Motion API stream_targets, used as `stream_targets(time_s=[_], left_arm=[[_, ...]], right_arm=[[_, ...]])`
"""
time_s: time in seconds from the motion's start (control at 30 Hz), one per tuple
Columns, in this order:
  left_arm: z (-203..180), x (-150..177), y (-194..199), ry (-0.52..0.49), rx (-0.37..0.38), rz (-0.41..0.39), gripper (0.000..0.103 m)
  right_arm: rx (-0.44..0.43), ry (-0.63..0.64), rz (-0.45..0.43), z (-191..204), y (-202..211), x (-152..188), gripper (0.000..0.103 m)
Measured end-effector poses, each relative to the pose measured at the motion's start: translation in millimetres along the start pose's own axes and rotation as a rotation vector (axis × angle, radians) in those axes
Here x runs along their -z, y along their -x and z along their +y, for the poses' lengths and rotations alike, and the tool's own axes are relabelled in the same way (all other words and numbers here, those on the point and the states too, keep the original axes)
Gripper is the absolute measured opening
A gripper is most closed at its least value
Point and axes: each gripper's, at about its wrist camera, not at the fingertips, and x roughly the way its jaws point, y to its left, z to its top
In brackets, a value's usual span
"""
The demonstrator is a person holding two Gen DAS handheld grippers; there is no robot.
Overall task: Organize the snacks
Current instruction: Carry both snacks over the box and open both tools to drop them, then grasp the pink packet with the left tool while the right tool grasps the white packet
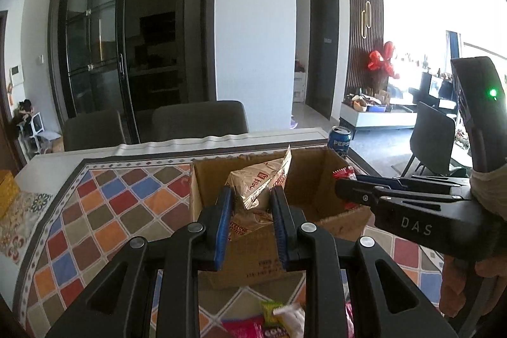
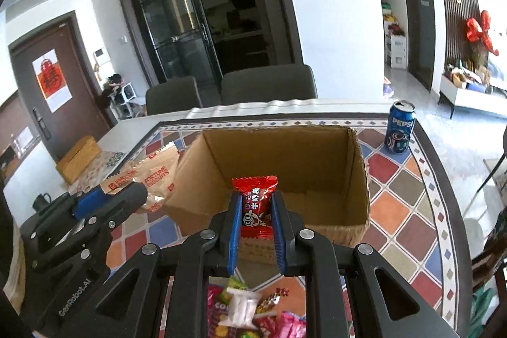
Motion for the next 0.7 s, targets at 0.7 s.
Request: stream_targets(time_s=[0.7], left_arm=[[6.7,-10.1,-38.6,0.031,-0.062,0.108,0.059]], right_arm=[[0.1,-0.037,0.042,-19.9,-26.6,-17.7,0.042]])
